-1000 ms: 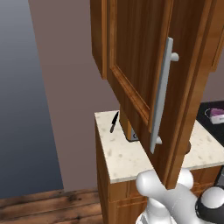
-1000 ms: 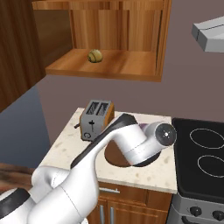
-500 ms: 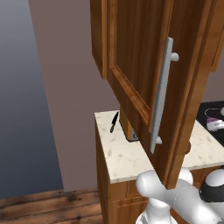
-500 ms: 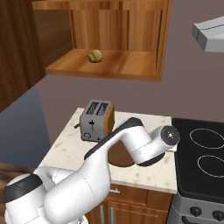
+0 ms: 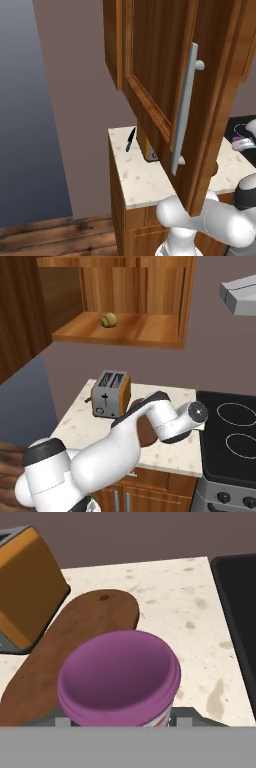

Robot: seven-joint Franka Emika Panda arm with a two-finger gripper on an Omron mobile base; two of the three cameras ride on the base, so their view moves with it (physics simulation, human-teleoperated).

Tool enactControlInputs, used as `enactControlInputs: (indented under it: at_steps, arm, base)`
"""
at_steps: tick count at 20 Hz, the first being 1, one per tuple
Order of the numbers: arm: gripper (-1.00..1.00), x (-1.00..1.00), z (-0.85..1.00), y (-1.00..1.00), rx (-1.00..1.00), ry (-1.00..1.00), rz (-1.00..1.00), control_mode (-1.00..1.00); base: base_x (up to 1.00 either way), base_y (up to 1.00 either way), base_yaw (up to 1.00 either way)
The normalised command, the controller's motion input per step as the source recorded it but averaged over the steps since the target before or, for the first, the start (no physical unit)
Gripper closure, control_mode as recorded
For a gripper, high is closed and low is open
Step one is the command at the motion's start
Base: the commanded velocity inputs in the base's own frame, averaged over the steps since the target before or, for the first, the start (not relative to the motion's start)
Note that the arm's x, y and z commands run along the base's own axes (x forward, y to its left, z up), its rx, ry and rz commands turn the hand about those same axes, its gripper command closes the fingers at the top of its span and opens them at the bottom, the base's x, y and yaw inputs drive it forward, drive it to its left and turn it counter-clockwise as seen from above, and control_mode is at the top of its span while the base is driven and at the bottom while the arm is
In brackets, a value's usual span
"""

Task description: Pick the bread, place it on the cutting board, pick the jam, place it on the counter, and close the cabinet.

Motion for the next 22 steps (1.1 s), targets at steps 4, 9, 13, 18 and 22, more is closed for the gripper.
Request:
enactControlInputs:
  at_steps: [4, 9, 13, 18, 22]
  arm:
    - [1.00, 0.23, -0.33, -0.08, 0.00, 0.00, 0.00, -1.00]
    - [1.00, 0.18, -0.39, -0.05, 0.00, 0.00, 0.00, -1.00]
    - [1.00, 0.16, -0.35, -0.03, 0.00, 0.00, 0.00, -1.00]
    - [1.00, 0.13, -0.30, -0.03, 0.00, 0.00, 0.00, -1.00]
    - [1.00, 0.08, -0.20, -0.08, 0.00, 0.00, 0.00, -1.00]
  base:
    - [0.00, 0.00, 0.00]
    - [0.00, 0.00, 0.00]
    - [0.00, 0.00, 0.00]
    - [0.00, 0.00, 0.00]
    - [0.00, 0.00, 0.00]
